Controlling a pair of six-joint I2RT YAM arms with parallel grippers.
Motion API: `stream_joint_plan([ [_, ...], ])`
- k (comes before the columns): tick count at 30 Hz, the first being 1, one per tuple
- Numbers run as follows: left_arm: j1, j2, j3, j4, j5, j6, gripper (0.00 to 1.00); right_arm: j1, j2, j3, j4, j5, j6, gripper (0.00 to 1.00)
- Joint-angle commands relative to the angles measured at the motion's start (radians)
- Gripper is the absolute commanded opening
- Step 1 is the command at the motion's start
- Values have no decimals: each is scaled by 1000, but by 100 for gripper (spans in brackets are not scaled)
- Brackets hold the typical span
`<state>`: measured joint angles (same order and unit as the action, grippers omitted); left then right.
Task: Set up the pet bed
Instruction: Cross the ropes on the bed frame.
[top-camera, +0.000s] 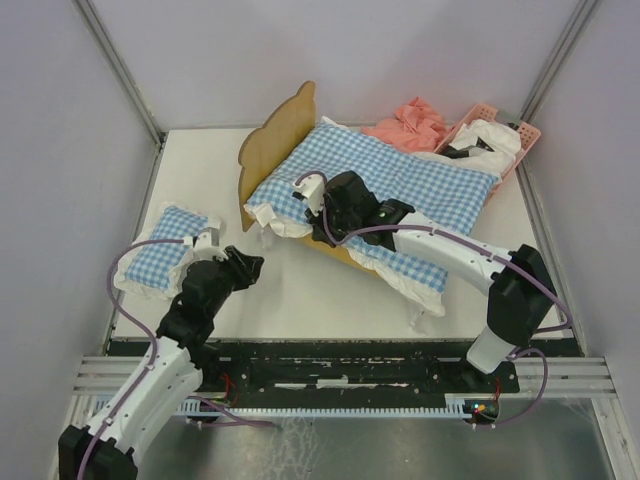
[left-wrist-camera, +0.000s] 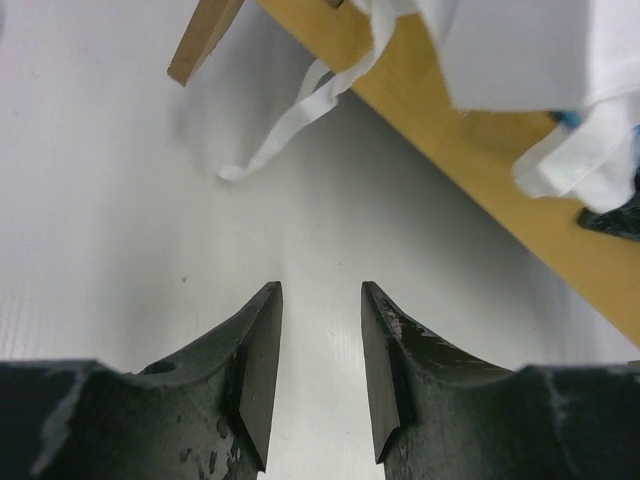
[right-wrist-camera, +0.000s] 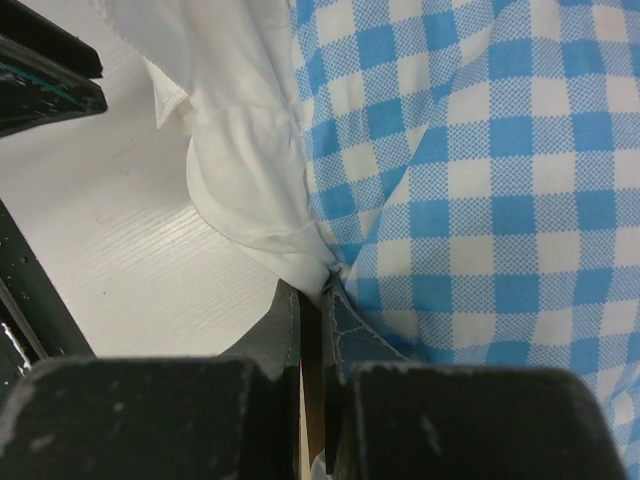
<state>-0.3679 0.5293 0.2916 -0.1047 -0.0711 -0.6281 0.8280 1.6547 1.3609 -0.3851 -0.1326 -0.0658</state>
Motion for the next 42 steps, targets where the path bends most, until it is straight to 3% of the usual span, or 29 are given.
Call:
stream_joint_plan([
  [1,2,49,-85,272,6,75,43,-21,-80,135,149,-7,70,2],
  [4,0,126,-113,436,21,67,42,-23,-81,149,143,-20,73,2],
  [10,-74,326,-138,731,-86,79,42,-23,-87,148,140,-46,73,2],
  [15,-220,472,-73,843,-228,252,46,-26,-105,136,139,-48,57,2],
  [20,-225,654,-57,1066,-267,276,48,-32,-140,128,139,-74,57,2],
  [29,-239,890,-41,1434,-277,520,52,-39,-204,77,152,-87,65,2],
  [34,-254,939,-34,1502,-249,554,54,-40,-205,72,159,-101,75,2],
  [42,-255,920,-113,1579,-392,617,55,-40,-198,74,163,-114,81,2],
])
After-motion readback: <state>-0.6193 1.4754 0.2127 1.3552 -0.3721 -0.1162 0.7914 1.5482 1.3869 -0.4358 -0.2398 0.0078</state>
